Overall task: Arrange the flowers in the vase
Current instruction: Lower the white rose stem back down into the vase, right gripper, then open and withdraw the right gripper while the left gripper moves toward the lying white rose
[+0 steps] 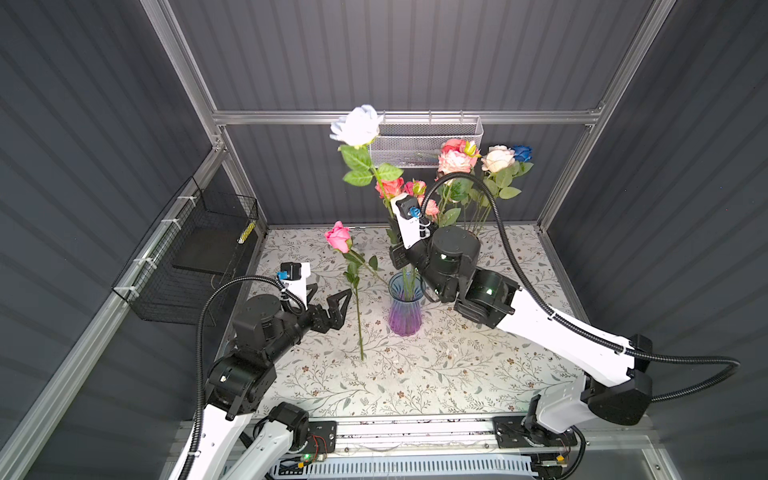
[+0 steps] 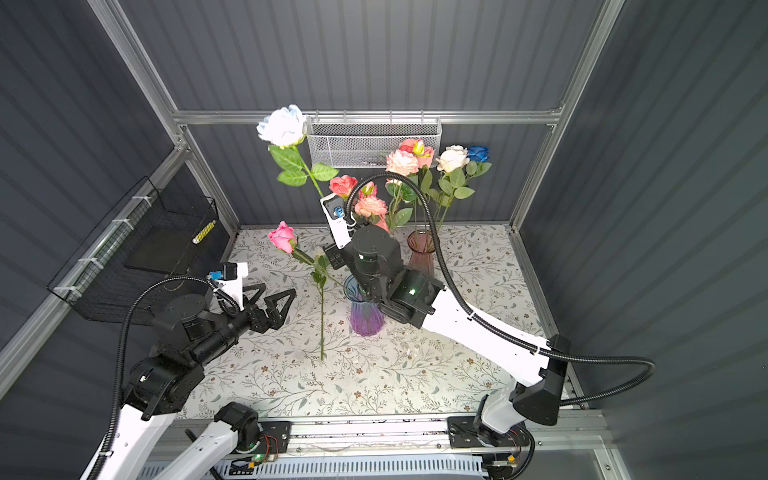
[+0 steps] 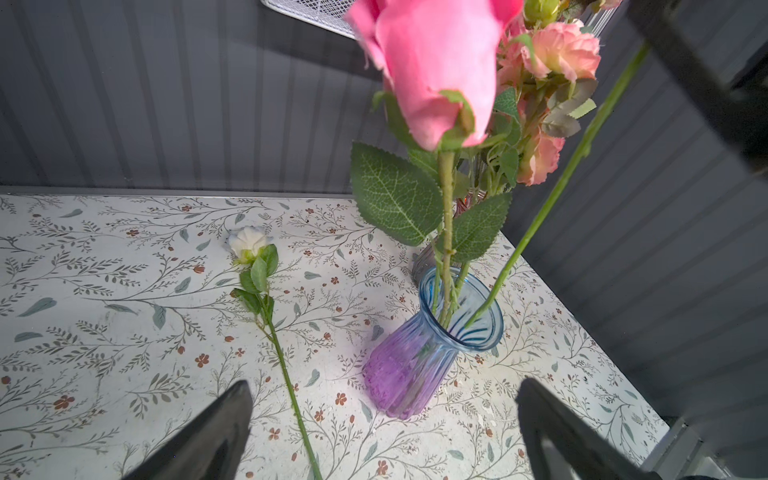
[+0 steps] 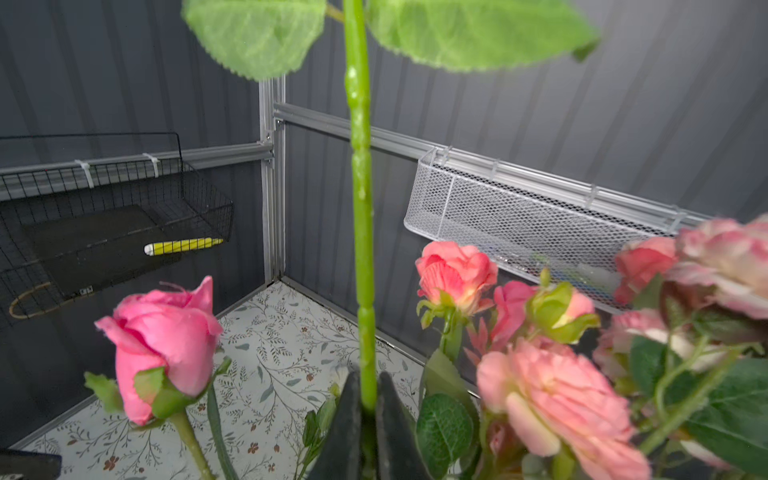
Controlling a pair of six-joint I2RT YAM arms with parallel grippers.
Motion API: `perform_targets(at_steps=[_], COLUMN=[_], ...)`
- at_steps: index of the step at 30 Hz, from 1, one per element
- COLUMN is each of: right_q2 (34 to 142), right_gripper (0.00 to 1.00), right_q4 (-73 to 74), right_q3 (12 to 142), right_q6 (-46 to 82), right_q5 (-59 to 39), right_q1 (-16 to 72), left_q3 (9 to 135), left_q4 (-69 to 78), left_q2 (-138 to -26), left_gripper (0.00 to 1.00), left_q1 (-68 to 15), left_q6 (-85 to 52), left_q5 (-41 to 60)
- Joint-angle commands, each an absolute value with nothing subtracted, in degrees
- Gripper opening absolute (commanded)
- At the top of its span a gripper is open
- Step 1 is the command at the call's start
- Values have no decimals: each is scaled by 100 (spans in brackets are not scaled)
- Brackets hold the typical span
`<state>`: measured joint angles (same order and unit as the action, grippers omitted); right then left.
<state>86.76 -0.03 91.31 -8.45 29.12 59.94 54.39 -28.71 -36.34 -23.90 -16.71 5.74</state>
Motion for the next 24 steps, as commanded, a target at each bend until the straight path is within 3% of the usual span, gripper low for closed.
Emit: perform_targets(at_steps=[1, 4, 10, 19, 24], right_q2=[8629, 8498, 8208, 7403, 6813], right_gripper=[9, 11, 35, 38, 39], right_q4=[425, 505, 462, 537, 137], right_q3=[8725, 8348, 7603, 7274, 7285], right_q6=[-579, -374, 114, 171, 393], right_q5=[2966, 3046, 3445, 3489, 3428], right_q1=[5943, 5946, 5939, 6055, 6201], left_q3=[5597, 5616, 5568, 5528, 5065], left_q4=[-3037, -3022, -2901, -2902, -3038], left_q2=[-3698, -3763, -3910, -4460, -4535], left_gripper=[99, 99, 100, 98, 77], left_q1=[-2390, -2391, -2391, -2391, -2391], left_q6=[-1553, -1562, -1625, -1819, -2455], left_q5=[510, 536, 527, 300, -859])
